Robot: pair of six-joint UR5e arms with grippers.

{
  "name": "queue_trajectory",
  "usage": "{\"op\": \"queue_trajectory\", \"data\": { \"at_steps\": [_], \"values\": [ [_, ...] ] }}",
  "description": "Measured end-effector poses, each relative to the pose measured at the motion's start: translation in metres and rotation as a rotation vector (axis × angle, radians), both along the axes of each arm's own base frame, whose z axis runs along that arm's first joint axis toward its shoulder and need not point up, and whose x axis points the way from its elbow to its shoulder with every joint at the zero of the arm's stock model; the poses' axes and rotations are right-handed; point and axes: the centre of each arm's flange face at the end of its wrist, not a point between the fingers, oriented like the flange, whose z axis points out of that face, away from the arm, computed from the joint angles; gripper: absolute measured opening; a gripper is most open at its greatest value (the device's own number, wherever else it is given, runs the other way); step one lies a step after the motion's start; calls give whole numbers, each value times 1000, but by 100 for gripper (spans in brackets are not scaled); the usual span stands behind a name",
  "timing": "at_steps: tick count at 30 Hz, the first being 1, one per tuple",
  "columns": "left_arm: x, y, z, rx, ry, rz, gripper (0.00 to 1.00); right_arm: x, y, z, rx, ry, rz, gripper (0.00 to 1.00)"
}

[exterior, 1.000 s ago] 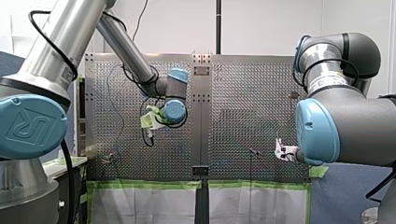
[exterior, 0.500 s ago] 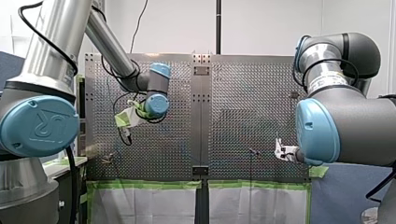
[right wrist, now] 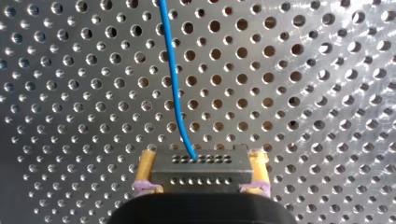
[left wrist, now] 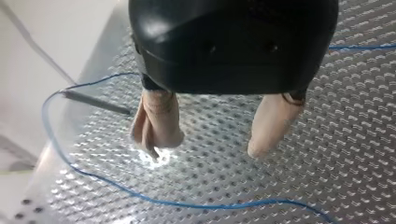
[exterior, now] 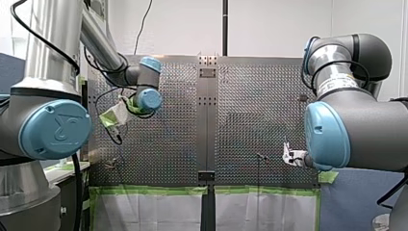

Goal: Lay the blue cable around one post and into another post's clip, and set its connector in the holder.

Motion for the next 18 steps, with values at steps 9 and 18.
{"op": "queue_trajectory", "data": {
  "at_steps": [9,18],
  "values": [
    [20,6,55,-107,-152,7,100,0,0,0,0,0,0,0],
    [11,20,94,-163,-236,71,100,1,0,0,1,0,1,0]
  ]
}}
